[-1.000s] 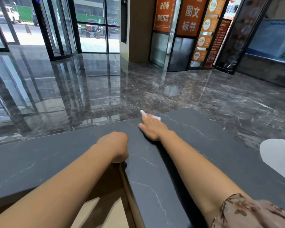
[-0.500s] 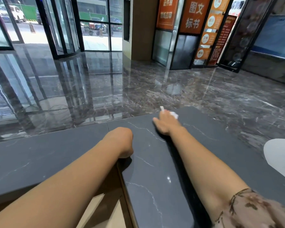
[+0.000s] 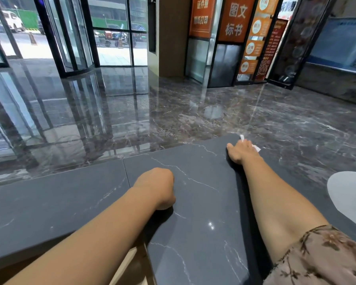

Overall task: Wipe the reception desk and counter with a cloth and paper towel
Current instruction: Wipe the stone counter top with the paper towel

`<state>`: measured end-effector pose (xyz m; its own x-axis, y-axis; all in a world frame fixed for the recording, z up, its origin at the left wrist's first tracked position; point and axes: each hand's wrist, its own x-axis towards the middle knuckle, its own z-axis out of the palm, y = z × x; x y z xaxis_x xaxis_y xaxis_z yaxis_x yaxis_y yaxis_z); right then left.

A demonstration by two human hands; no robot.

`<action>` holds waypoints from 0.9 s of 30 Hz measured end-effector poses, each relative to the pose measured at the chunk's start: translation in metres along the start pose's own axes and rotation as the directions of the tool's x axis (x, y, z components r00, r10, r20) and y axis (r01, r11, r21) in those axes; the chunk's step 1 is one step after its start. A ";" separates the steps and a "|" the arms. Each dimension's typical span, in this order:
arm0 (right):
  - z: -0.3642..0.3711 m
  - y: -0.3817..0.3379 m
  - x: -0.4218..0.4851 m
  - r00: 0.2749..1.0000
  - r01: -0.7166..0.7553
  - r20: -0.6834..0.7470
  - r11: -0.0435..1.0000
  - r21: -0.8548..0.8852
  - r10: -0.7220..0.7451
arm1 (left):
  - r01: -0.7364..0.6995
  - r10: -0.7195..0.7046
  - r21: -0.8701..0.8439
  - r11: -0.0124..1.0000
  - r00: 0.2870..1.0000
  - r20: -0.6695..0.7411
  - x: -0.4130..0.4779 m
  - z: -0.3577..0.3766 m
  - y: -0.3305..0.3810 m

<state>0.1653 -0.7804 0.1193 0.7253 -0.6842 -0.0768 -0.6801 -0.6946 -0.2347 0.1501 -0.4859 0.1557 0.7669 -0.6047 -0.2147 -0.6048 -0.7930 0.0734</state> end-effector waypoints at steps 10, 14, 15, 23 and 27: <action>0.002 -0.018 0.010 0.993 0.116 0.007 0.993 0.001 -0.116 | 0.019 -0.018 -0.008 1.000 0.999 0.045 0.005 0.000 -0.003; -0.004 0.013 0.001 0.999 0.054 0.006 0.997 -0.046 -0.054 | 0.011 -0.011 -0.013 1.000 1.000 0.024 0.004 0.003 -0.005; -0.003 0.018 -0.001 0.999 0.043 -0.001 0.998 -0.049 -0.043 | 0.004 -0.003 -0.017 1.000 0.999 0.034 0.002 0.003 -0.006; -0.003 0.003 -0.084 0.987 0.151 0.060 0.988 -0.025 -0.149 | -0.051 0.052 -0.220 0.974 0.999 0.002 -0.024 0.001 -0.024; 0.019 -0.047 -0.152 0.886 0.456 0.111 0.890 -0.024 -0.451 | 0.013 -0.056 -0.387 0.922 0.993 -0.100 -0.040 0.006 -0.036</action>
<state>0.0892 -0.6393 0.1234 0.9608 -0.2680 -0.0702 -0.2770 -0.9353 -0.2201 0.1392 -0.4328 0.1556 0.8171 -0.5639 -0.1198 -0.4647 -0.7672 0.4421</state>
